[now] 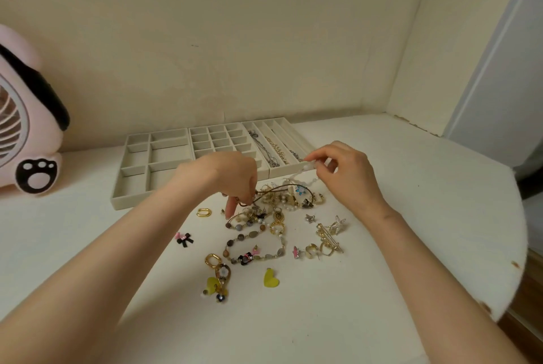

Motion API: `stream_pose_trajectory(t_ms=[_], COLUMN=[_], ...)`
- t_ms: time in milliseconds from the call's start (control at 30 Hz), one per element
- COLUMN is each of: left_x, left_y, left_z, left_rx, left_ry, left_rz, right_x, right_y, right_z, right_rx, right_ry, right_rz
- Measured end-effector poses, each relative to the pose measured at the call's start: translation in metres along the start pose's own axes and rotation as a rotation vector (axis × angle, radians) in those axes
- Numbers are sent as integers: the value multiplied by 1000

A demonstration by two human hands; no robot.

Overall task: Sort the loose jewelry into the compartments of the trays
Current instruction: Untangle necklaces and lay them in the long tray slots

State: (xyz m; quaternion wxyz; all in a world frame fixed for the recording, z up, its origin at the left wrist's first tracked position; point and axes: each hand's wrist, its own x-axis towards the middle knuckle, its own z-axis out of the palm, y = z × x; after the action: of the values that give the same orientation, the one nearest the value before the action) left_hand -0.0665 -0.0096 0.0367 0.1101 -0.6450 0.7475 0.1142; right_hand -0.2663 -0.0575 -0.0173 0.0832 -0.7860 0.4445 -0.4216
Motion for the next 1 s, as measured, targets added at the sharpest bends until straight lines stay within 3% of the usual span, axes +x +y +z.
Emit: stream_pose_trajectory(t_ms=[200, 367, 533, 833, 1000], left_x=[-4, -5, -3, 15, 17], left_y=[8, 3, -4, 2, 2], left_z=[-2, -4, -6, 7, 11], left_rx=[34, -7, -48, -340, -315], left_ry=[-9, -136, -157, 197, 172], left_rz=[41, 64, 95, 130, 243], right_x=[-1, 0, 1, 1, 4], right_y=[-6, -9, -10, -14, -11], right_z=[-5, -4, -6, -8, -9], right_rx=[471, 607, 640, 818, 1003], right_ry=[41, 75, 29, -22, 17], right_rz=[206, 141, 37, 31, 59])
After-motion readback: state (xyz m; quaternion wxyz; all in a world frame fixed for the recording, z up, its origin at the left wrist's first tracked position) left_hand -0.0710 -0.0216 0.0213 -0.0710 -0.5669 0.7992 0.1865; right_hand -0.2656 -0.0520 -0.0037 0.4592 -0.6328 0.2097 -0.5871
